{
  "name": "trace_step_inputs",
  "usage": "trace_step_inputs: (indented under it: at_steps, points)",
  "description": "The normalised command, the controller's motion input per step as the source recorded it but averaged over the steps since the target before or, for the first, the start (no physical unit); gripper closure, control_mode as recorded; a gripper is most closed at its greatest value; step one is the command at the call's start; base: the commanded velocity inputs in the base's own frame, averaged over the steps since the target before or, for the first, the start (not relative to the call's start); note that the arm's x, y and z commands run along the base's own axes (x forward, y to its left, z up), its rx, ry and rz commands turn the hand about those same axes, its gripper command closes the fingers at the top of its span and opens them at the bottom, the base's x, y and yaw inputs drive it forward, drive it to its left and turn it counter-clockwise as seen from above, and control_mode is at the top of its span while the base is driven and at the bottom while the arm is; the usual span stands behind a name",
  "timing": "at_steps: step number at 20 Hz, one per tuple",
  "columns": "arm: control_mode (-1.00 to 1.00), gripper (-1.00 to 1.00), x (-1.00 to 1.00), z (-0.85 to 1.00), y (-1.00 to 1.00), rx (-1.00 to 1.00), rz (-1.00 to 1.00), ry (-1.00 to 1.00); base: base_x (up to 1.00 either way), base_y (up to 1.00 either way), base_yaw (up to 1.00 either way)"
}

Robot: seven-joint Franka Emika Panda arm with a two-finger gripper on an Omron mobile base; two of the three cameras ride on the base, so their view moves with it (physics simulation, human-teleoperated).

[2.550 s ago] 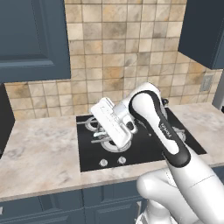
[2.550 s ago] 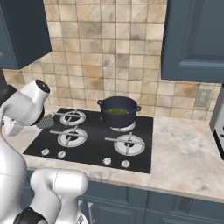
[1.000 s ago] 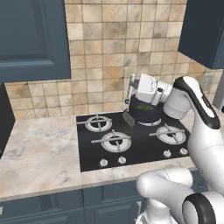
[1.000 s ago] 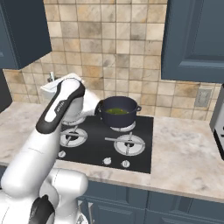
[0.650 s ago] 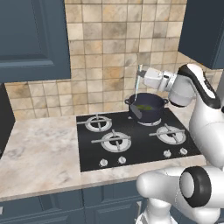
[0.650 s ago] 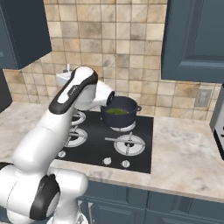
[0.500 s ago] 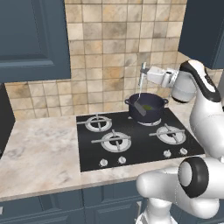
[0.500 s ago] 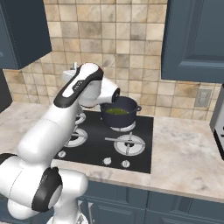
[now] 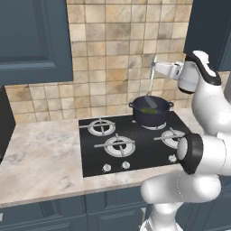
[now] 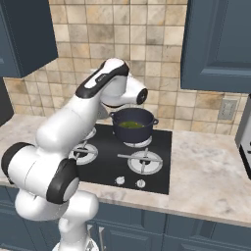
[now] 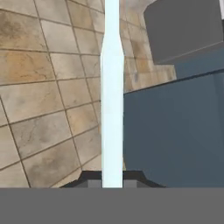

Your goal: Put the cucumber and cucumber in the pot. Retrieve the spatula and lightly stir the vegetables in the pot.

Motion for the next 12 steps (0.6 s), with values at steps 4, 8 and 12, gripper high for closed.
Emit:
trace_step_inputs:
  at_steps: [4, 8, 12]
  points:
    - [-1.00, 1.00, 0.60, -0.13, -0.20, 0.00, -0.25, 0.00, 0.00, 0.00, 0.00]
    - [-1.00, 1.00, 0.60, -0.25, -0.25, -0.03, -0.23, 0.00, 0.00, 0.00, 0.00]
    - [-1.00, 1.00, 0.45, -0.39, -0.28, -0.08, -0.16, 0.00, 0.00, 0.00, 0.00]
